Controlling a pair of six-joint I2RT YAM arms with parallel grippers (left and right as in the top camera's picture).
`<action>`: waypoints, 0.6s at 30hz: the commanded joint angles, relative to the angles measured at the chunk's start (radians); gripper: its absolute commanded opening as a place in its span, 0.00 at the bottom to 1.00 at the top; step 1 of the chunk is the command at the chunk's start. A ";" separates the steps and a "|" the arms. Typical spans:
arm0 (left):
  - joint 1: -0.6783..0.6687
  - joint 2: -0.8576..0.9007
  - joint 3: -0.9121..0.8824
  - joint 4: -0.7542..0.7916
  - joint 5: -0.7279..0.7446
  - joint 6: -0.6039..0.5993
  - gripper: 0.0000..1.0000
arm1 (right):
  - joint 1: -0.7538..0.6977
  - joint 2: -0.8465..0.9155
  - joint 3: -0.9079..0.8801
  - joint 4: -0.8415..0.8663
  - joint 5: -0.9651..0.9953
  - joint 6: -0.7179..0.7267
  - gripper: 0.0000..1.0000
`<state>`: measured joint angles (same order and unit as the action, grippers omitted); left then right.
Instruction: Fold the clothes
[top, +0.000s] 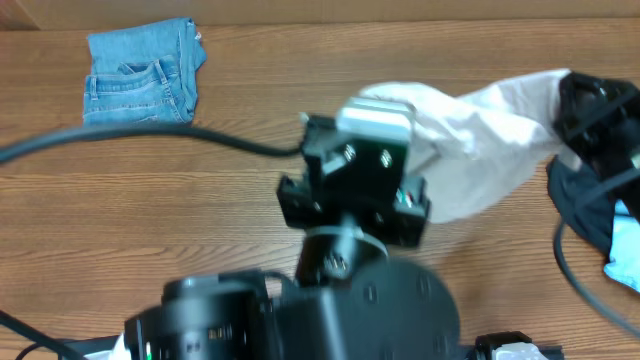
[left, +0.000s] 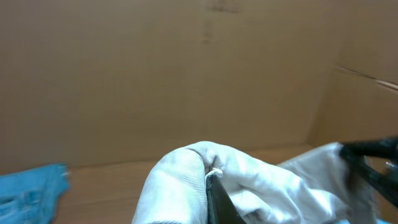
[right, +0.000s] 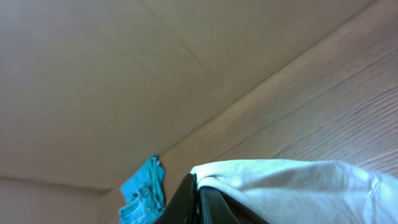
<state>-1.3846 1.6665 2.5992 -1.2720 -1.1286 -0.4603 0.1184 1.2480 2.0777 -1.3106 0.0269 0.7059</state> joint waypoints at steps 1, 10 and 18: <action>0.226 -0.013 0.015 -0.077 0.074 -0.070 0.05 | -0.003 0.109 0.011 0.039 0.024 -0.005 0.04; 0.958 0.277 0.014 -0.201 0.557 -0.111 0.04 | -0.001 0.503 0.011 0.175 -0.055 -0.002 0.04; 1.038 0.559 0.014 -0.191 0.579 -0.084 0.86 | -0.001 0.706 0.011 0.164 -0.055 -0.098 1.00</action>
<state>-0.3466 2.1975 2.6030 -1.4376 -0.5491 -0.5671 0.1238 1.9541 2.0762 -1.1347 -0.0402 0.6884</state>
